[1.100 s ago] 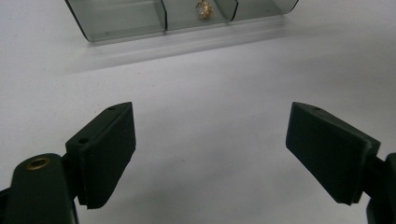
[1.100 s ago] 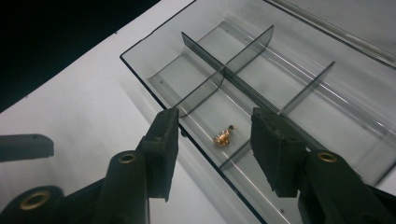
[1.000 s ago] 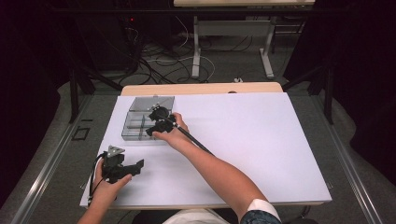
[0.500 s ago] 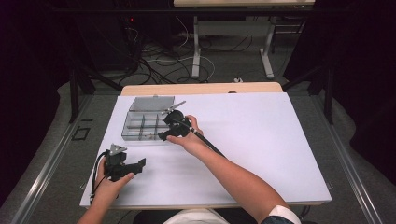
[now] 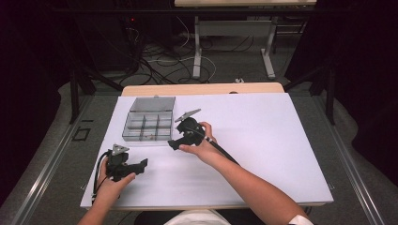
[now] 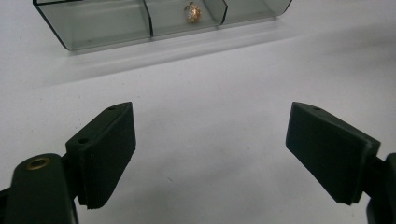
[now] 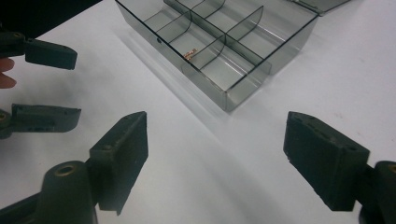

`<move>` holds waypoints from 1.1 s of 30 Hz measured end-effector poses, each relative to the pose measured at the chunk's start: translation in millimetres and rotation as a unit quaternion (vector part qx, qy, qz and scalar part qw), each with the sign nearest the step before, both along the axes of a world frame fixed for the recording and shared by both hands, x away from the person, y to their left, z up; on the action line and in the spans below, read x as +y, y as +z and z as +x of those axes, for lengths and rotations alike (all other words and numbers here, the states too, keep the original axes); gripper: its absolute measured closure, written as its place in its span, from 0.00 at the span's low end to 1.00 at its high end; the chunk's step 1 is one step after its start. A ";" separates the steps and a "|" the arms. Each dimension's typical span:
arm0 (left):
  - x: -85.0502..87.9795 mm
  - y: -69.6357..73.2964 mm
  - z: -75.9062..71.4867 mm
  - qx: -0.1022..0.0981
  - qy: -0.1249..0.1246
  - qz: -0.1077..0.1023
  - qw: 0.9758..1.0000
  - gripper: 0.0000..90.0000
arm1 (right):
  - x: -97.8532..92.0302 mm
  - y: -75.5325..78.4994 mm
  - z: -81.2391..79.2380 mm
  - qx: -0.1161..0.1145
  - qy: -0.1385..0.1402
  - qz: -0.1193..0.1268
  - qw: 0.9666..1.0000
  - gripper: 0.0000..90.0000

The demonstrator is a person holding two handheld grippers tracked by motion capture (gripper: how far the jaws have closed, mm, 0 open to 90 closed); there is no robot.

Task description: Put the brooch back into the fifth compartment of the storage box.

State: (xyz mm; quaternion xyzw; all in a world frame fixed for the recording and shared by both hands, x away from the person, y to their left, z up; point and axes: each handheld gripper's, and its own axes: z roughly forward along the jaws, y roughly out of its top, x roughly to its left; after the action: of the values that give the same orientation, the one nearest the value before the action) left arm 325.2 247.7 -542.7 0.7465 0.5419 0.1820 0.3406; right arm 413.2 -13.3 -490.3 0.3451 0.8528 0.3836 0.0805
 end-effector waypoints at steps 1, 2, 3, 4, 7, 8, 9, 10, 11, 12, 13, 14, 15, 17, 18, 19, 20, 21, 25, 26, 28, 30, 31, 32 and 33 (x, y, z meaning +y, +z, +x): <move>0.5 0.8 -0.3 0.005 -0.002 0.002 1.000 0.18 | -2.8 -0.4 -1.7 -0.003 -0.001 0.001 1.000 0.23; 0.6 0.9 -0.4 0.005 -0.002 0.002 1.000 0.17 | -6.1 -0.3 -3.9 -0.001 -0.003 0.004 1.000 0.22; 0.6 0.8 -0.5 0.005 -0.002 0.002 1.000 0.18 | -8.9 -2.0 -6.1 -0.009 -0.009 0.014 1.000 0.20; 0.4 0.2 -0.7 0.002 0.001 0.000 1.000 0.18 | -12.4 -2.6 -8.4 -0.009 -0.013 0.015 1.000 0.19; 0.5 -0.4 -0.7 0.000 0.002 0.001 1.000 0.18 | -22.5 -4.4 -14.7 -0.006 -0.022 0.021 1.000 0.18; 0.5 -0.5 -0.6 0.001 0.002 0.001 1.000 0.17 | -26.3 -5.0 -16.0 -0.006 -0.023 0.023 0.999 0.18; 0.4 -0.5 -0.7 0.003 0.003 0.003 1.000 0.18 | -30.0 -4.5 -17.7 -0.002 -0.025 0.018 1.000 0.18; 0.4 -0.6 -0.5 0.003 0.002 0.002 1.000 0.18 | -33.2 -4.1 -19.3 -0.002 -0.029 0.021 0.999 0.18; 0.3 -0.5 -0.6 0.003 0.003 0.002 1.000 0.18 | -36.6 -4.8 -21.5 -0.004 -0.037 0.028 0.999 0.18; 0.2 -0.5 -0.6 0.003 0.003 0.002 1.000 0.17 | -40.5 -4.4 -24.1 0.002 -0.044 0.031 0.999 0.18; 0.0 -0.7 -0.6 0.003 0.004 0.002 1.000 0.18 | -45.1 -3.7 -26.0 0.007 -0.047 0.027 0.999 0.18; 0.0 -1.0 -0.5 0.002 0.004 0.001 1.000 0.18 | -48.7 -5.3 -27.5 0.000 -0.053 0.035 0.998 0.18; 0.0 -1.0 -0.5 0.002 0.004 0.001 1.000 0.18 | -52.7 -6.5 -29.2 -0.001 -0.060 0.035 0.998 0.18; 0.0 -1.0 -0.5 0.002 0.004 0.001 1.000 0.18 | -61.8 -7.7 -33.2 0.001 -0.064 0.024 0.998 0.18; 0.1 -1.1 -0.4 0.001 0.005 0.001 1.000 0.18 | -66.4 -8.9 -35.3 -0.001 -0.065 0.019 0.998 0.17; 0.3 -0.8 -0.7 0.003 0.006 0.003 1.000 0.18 | -71.1 -10.4 -37.5 -0.009 -0.069 0.018 0.997 0.17; 0.5 -0.8 -0.7 0.002 0.005 0.003 1.000 0.18 | -76.5 -11.9 -39.0 -0.015 -0.069 0.015 0.997 0.17; 0.6 -0.8 -0.7 0.003 0.005 0.003 1.000 0.18 | -82.4 -11.7 -41.1 -0.008 -0.071 0.010 0.997 0.16; 0.5 -1.1 -0.5 0.003 0.006 0.003 1.000 0.18 | -105.8 -14.2 -48.0 -0.003 -0.091 0.019 0.996 0.16; 0.2 -1.3 -0.4 0.003 0.005 0.002 1.000 0.18 | -112.1 -14.1 -49.6 -0.002 -0.095 0.019 0.995 0.16; -0.4 -1.4 -0.5 0.004 0.006 0.002 1.000 0.18 | -125.2 -14.5 -52.6 -0.005 -0.105 0.020 0.994 0.16; -1.1 -2.0 -0.2 0.004 0.005 0.002 1.000 0.18 | -138.3 -14.4 -54.8 -0.007 -0.115 0.019 0.993 0.15; -1.3 -2.0 -0.2 0.006 0.006 0.004 1.000 0.18 | -144.7 -14.2 -55.9 -0.005 -0.121 0.020 0.993 0.14; -1.7 -2.3 0.0 0.006 0.007 0.003 1.000 0.18 | -150.8 -14.2 -56.7 -0.005 -0.125 0.018 0.992 0.13; -2.0 -2.4 0.0 0.006 0.007 0.004 1.000 0.18 | -156.7 -15.0 -57.2 -0.010 -0.129 0.017 0.992 0.12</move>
State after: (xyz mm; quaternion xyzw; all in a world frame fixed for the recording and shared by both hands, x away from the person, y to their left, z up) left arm 325.3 245.7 -545.1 0.7450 0.5486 0.1817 0.3333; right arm 356.1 -170.0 -505.3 0.4492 0.7940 0.3877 0.1324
